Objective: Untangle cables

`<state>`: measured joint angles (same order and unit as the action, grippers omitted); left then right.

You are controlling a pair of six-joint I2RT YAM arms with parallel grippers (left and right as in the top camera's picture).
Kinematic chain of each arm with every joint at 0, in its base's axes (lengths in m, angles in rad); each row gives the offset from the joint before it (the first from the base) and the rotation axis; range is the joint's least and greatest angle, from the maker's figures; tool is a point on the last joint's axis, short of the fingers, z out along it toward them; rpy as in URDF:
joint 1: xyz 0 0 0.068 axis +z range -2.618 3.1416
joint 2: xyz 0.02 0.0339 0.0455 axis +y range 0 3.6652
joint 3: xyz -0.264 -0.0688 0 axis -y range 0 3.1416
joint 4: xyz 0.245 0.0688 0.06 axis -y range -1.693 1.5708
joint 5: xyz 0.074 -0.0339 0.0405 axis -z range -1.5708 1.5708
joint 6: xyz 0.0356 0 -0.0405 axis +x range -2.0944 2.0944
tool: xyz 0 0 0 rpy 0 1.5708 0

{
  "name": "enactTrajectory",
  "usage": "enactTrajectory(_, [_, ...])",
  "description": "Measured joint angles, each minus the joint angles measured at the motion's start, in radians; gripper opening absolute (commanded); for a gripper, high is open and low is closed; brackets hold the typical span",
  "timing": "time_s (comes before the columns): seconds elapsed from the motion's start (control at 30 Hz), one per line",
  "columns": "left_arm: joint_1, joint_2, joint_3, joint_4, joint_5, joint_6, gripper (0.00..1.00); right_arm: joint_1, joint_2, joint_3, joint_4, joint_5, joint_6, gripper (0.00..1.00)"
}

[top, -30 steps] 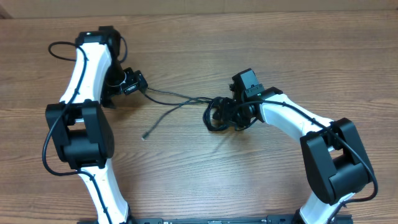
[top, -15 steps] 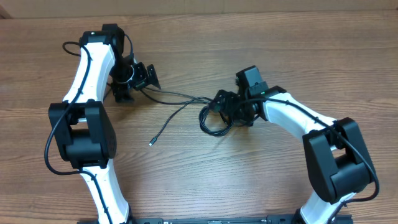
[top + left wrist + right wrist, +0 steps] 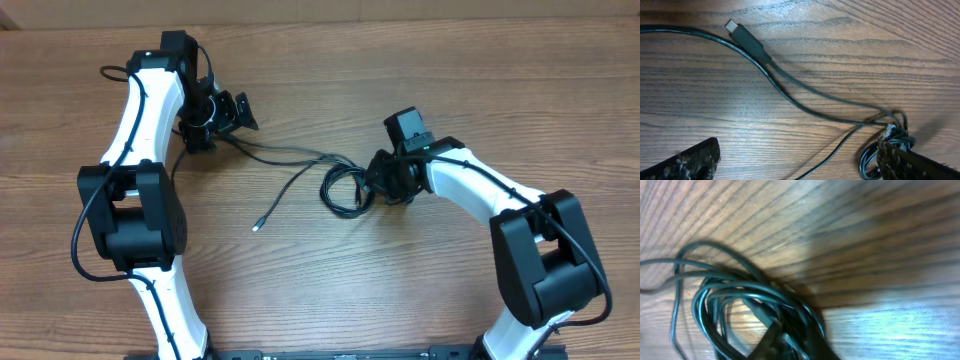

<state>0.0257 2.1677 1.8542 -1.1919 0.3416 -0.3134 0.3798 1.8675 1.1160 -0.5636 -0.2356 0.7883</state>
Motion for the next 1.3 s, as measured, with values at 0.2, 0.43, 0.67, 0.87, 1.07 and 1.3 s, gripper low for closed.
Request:
enactTrajectory(0.2, [0.000,0.000,0.000,0.000,0.000,0.000,1.00,0.014,0.000,0.000,0.011,0.005,0.000,0.07])
enactTrajectory(0.43, [0.000,0.000,0.000,0.000,0.000,0.000,1.00,0.029,0.000,0.000,0.014,0.003,-0.007,0.11])
enactTrajectory(0.67, [0.000,0.000,0.000,0.000,0.000,0.000,1.00,0.065,0.000,0.000,0.019,0.003,-0.029,0.16])
enactTrajectory(0.87, [0.000,0.000,0.000,0.000,0.000,0.000,1.00,0.066,0.000,0.000,0.020,0.004,-0.030,0.16])
enactTrajectory(1.07, [0.000,0.000,0.000,0.000,0.000,0.000,1.00,0.066,0.000,0.000,0.021,0.004,-0.031,0.17])
enactTrajectory(1.3, [0.000,0.000,0.000,0.000,0.000,0.000,1.00,0.066,0.000,0.000,0.051,-0.097,-0.138,0.18])
